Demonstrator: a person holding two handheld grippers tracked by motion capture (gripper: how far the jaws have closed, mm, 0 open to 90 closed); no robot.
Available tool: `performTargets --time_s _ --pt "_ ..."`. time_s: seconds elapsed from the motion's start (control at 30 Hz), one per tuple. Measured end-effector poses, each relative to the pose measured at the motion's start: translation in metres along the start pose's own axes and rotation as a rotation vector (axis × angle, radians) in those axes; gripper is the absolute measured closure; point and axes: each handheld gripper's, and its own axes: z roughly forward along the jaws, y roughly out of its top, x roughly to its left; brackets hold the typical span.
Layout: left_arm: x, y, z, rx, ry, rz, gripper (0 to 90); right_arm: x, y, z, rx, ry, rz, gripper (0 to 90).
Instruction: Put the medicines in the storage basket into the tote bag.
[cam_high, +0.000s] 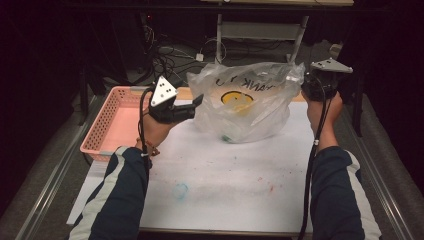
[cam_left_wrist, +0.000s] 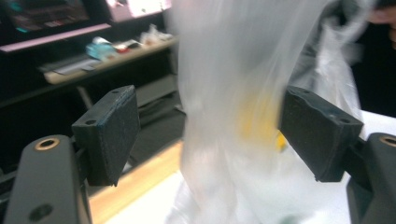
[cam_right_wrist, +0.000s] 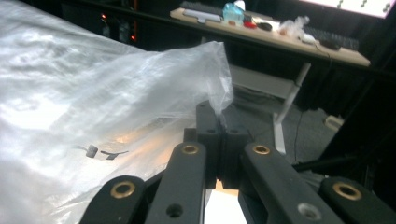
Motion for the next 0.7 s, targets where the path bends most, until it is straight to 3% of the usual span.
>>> performTargets --time_s 0.07,0.13,0.17,0.23,0.27,0.3,0.33,0.37,0.4,0.5,0.6,0.7 --pt "-0.004 -0.009 0.010 0.024 -0.030 0.000 19.5 -0.001 -0.002 0.003 0.011 -0.001 -0.002 90.0" --pt "-0.011 -0.018 0.028 0.103 -0.018 0.035 16.8 0.000 -0.003 0.005 0.017 0.000 0.006 90.0" --pt "-0.012 -0.022 0.036 0.120 -0.038 0.030 16.8 0.000 -0.003 0.006 0.020 -0.001 -0.002 90.0" --pt "-0.013 -0.027 0.051 0.163 -0.003 0.048 17.3 0.002 -0.003 0.008 0.022 0.011 0.001 89.7" --pt "-0.012 -0.029 0.057 0.186 0.003 0.043 31.2 0.003 -0.004 0.009 0.020 0.022 0.000 86.0" --pt "-0.011 -0.030 0.062 0.198 0.006 0.034 31.2 0.003 -0.004 0.009 0.020 0.022 0.000 80.5" --pt "-0.010 -0.032 0.067 0.216 0.033 0.039 38.2 0.004 -0.005 0.009 0.019 0.020 0.004 77.6" --pt "-0.009 -0.033 0.070 0.220 0.018 0.023 45.7 0.005 -0.006 0.009 0.020 0.021 0.007 77.1" --pt "-0.007 -0.033 0.071 0.217 0.005 0.038 58.7 0.005 -0.006 0.008 0.021 0.034 0.006 74.2" --pt "-0.008 -0.032 0.071 0.224 0.015 0.067 77.2 0.005 -0.007 0.005 0.008 0.067 0.020 67.1" --pt "-0.005 -0.026 0.063 0.207 0.055 0.051 85.0 0.007 -0.009 -0.003 -0.022 0.100 0.029 57.3" --pt "-0.001 -0.021 0.056 0.178 0.084 0.034 86.4 0.013 -0.020 -0.027 -0.095 0.172 0.034 43.5"
